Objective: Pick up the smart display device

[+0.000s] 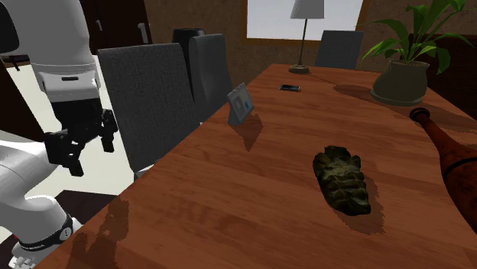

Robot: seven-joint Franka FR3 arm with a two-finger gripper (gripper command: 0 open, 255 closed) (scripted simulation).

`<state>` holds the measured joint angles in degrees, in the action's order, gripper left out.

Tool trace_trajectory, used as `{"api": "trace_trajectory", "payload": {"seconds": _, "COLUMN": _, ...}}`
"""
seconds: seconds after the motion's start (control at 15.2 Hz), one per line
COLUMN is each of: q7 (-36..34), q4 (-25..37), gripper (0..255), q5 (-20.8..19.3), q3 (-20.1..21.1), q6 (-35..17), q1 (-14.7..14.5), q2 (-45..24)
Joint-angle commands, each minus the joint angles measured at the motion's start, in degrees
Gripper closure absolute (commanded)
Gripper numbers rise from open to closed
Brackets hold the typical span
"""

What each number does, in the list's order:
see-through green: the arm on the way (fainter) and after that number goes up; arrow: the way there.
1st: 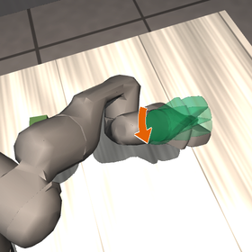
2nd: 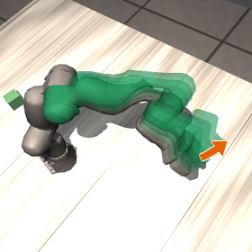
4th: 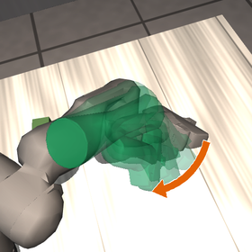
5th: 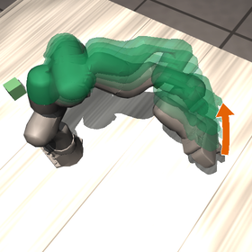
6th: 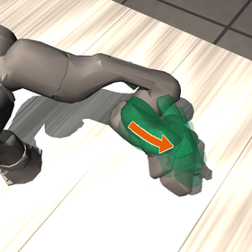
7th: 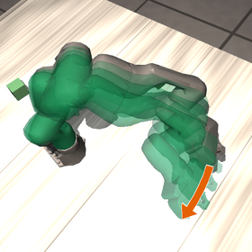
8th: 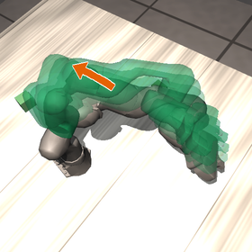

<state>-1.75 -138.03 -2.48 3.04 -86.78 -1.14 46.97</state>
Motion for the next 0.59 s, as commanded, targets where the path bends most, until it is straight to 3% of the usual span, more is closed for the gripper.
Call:
{"api": "trace_trajectory", "payload": {"seconds": 0.0, "q7": 0.00, "q4": 0.00, "gripper": 0, "q5": 0.00, "q3": 0.00, "q6": 0.00, "q1": 0.00, "q2": 0.00}}
{"api": "trace_trajectory", "payload": {"seconds": 0.53, "q7": 8.89, "q4": 11.21, "gripper": 0, "q5": -0.26, "q3": 1.03, "q6": -7.16, "q1": -4.54, "q2": -15.85}}
